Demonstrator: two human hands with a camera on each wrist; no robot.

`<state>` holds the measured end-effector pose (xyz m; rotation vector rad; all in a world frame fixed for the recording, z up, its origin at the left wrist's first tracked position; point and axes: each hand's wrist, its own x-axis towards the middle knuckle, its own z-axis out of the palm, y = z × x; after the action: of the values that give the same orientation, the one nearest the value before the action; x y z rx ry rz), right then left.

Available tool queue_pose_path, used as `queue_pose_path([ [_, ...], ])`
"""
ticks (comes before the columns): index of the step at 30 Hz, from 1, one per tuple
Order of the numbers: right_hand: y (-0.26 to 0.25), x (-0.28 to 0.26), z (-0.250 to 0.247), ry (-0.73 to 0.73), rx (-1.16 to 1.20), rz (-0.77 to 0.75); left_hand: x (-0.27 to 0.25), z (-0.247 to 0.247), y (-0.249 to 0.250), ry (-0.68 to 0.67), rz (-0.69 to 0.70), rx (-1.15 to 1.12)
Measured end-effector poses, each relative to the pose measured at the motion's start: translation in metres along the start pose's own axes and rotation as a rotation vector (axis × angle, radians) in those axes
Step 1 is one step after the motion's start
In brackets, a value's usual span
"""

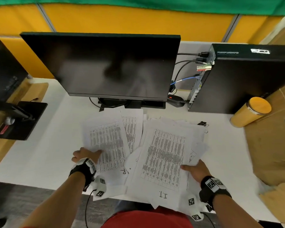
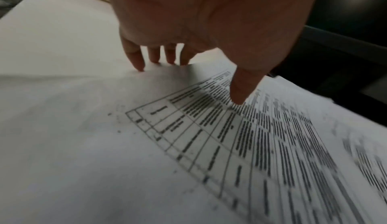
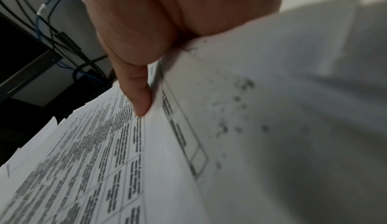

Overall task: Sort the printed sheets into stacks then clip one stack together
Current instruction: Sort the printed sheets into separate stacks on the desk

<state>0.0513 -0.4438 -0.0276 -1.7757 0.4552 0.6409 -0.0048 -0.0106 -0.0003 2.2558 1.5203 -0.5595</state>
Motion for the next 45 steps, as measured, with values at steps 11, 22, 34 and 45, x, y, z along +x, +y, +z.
queue_pose_path([
  [11,0.006,0.005,-0.002,-0.004,0.003,0.006,-0.030,0.012,0.036,-0.184,-0.024,-0.426],
  [22,0.003,0.004,0.001,0.000,-0.060,0.028,-0.060,-0.005,0.044,-0.086,0.328,-0.220],
  [34,-0.003,0.004,0.003,0.021,-0.162,0.054,-0.081,-0.144,0.005,0.334,0.621,-0.335],
  [45,-0.021,0.001,0.011,-0.070,0.004,0.050,-0.096,-0.070,0.055,-0.244,0.647,-0.815],
])
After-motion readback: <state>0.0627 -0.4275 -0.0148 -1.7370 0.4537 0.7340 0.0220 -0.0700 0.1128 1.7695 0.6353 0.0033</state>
